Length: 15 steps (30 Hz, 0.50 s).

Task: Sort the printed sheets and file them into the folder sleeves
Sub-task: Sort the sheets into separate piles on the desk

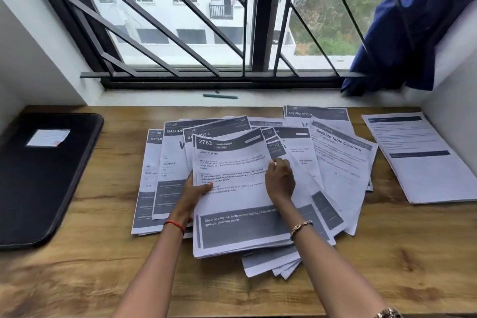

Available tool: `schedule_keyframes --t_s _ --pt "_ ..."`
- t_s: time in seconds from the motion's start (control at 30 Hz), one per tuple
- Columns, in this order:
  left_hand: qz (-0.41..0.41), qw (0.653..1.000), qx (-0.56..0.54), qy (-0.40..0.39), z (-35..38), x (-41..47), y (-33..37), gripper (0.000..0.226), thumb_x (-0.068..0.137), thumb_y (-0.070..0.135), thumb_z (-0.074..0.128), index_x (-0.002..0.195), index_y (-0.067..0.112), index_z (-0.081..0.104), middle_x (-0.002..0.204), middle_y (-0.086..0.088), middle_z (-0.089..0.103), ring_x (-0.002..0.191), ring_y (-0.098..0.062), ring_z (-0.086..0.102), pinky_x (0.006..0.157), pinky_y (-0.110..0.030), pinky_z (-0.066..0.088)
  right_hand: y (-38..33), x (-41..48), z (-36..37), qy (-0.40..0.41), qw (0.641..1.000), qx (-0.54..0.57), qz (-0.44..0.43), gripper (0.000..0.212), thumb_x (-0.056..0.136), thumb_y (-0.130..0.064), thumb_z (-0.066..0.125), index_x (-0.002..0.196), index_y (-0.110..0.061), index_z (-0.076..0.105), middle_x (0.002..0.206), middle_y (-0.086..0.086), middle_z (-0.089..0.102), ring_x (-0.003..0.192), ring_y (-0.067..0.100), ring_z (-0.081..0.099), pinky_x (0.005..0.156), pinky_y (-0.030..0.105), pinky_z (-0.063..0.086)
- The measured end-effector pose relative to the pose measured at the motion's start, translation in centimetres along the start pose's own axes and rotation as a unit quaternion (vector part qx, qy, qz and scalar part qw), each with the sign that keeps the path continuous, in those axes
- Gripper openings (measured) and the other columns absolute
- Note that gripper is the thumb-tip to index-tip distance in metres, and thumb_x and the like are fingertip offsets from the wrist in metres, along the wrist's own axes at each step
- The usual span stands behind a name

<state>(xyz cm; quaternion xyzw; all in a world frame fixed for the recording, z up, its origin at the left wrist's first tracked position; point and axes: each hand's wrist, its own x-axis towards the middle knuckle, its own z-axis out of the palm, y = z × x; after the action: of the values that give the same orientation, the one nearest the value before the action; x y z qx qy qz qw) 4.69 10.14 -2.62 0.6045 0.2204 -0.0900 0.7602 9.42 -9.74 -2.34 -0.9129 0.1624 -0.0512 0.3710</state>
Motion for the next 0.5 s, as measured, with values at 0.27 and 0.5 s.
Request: schedule_keyframes --t_s 0.27,0.5 --pt "-0.001 0.999 -0.037 0.017 -2.9 -0.1 1.1 0.039 0.085 -0.014 0.051 0.120 0.003 0.047 0.100 -0.014 0.062 0.070 -0.020 0.069 0.054 -0.027 0.057 1.6 4.2 -3.7 0.075 0.986 -0.075 0.132 0.035 0.094 -0.012 0.046 0.125 0.004 0.045 0.133 0.026 0.039 0.125 0.039 0.033 0.102 0.045 0.027" --pt "-0.009 0.999 -0.047 0.005 -3.5 -0.4 1.2 0.039 0.085 -0.011 0.052 0.121 0.004 0.048 0.102 -0.015 0.064 0.074 -0.021 0.070 0.059 -0.031 0.058 3.1 6.7 -5.2 0.035 0.973 -0.037 0.227 0.038 0.088 -0.013 0.060 0.121 0.001 0.048 0.131 0.024 0.049 0.127 0.039 0.037 0.107 0.046 0.020"
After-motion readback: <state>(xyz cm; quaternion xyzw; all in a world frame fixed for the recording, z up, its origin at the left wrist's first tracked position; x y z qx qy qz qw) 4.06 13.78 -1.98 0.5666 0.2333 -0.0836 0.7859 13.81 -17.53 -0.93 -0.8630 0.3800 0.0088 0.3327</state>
